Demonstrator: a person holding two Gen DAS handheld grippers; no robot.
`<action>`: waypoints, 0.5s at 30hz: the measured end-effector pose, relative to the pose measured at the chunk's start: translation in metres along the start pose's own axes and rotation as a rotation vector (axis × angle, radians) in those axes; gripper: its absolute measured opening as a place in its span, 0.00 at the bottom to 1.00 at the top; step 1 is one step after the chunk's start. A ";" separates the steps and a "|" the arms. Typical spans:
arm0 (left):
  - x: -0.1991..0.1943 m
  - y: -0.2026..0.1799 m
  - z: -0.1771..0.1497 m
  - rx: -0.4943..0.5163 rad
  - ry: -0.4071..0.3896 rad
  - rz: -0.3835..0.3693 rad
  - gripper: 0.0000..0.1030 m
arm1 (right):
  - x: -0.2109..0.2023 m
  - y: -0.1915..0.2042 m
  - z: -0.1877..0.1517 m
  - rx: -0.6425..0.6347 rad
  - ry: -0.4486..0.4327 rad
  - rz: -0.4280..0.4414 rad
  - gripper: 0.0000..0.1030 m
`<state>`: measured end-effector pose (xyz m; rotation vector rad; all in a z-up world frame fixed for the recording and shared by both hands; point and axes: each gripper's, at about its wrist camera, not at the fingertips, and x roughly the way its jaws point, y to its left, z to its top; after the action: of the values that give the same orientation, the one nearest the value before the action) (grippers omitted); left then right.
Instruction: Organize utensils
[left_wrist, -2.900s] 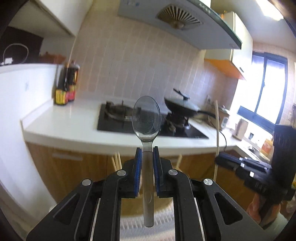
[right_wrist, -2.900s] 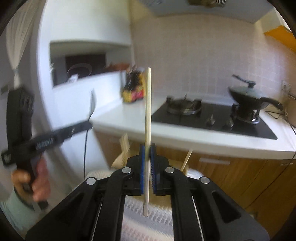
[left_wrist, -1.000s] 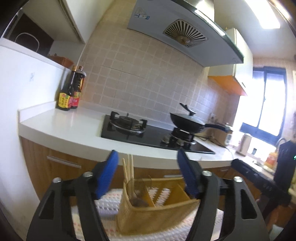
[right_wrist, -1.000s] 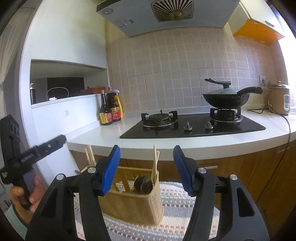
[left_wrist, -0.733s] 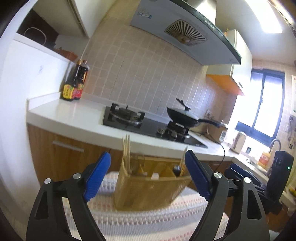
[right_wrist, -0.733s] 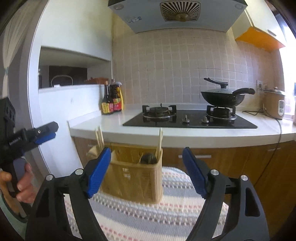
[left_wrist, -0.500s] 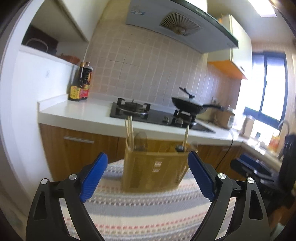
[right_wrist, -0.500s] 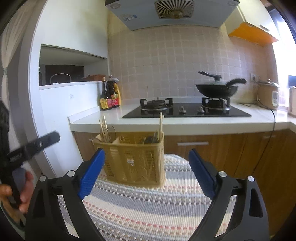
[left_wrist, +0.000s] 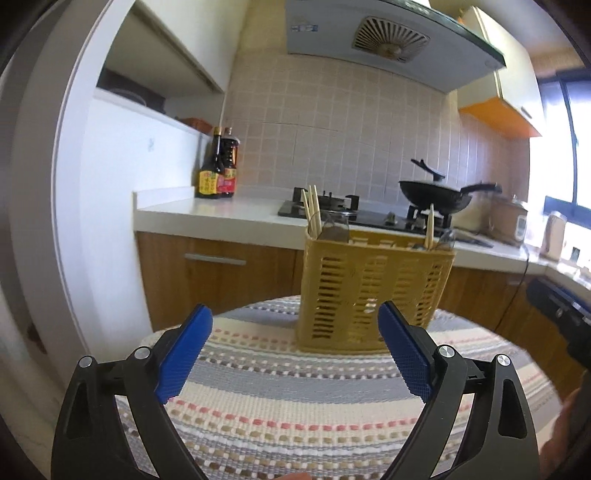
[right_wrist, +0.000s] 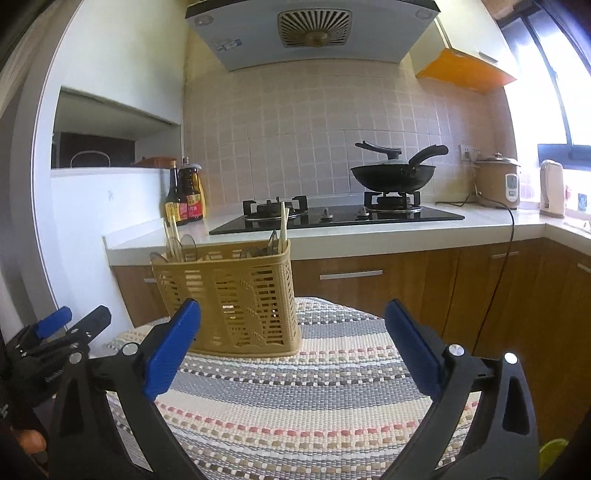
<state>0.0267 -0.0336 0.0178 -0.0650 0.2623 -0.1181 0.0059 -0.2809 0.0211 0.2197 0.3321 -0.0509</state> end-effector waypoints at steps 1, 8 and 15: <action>0.001 -0.002 -0.001 0.016 0.001 0.006 0.86 | 0.001 0.001 -0.002 -0.009 0.005 -0.001 0.92; 0.008 -0.005 -0.008 0.051 0.020 0.040 0.88 | 0.010 0.005 -0.010 -0.066 0.041 -0.017 0.92; 0.013 -0.005 -0.012 0.084 0.040 0.074 0.91 | 0.012 0.013 -0.012 -0.101 0.043 -0.016 0.92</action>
<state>0.0359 -0.0406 0.0033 0.0300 0.2987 -0.0565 0.0144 -0.2657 0.0086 0.1184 0.3784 -0.0449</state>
